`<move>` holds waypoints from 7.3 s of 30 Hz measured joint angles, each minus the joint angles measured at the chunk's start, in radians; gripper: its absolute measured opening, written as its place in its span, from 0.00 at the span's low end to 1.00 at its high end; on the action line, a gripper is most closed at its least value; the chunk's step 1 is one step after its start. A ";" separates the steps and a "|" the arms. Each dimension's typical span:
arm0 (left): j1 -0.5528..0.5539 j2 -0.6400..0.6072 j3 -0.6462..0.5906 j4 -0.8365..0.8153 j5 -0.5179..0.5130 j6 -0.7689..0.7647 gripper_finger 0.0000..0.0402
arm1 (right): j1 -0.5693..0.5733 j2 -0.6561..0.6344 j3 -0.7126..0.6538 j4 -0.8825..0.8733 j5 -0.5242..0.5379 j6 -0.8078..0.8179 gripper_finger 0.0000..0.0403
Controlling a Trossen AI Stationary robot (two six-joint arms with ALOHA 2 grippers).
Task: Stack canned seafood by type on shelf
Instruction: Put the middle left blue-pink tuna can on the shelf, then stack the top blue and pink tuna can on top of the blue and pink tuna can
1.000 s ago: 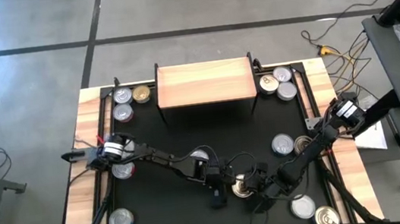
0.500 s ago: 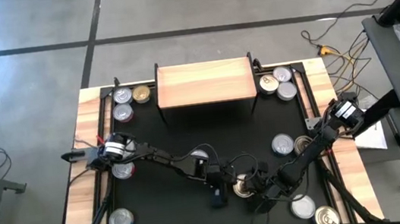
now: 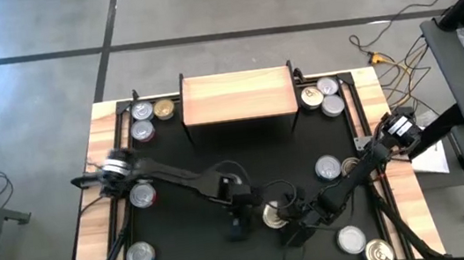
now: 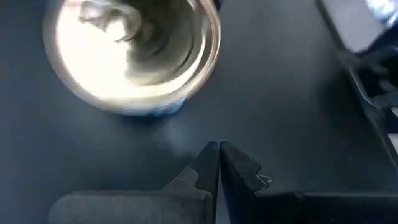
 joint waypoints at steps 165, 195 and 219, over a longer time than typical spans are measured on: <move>0.812 -1.024 -0.382 -0.001 0.138 -0.031 0.00 | -1.225 -0.081 0.464 -0.436 -0.025 -0.314 0.07; 0.803 -1.049 -0.381 0.043 0.122 -0.020 0.00 | -1.241 -0.247 0.488 -0.483 -0.010 -0.424 0.07; 0.801 -1.064 -0.564 -0.246 -0.491 -0.576 0.00 | -0.661 -0.310 0.505 -0.441 0.159 -0.273 0.07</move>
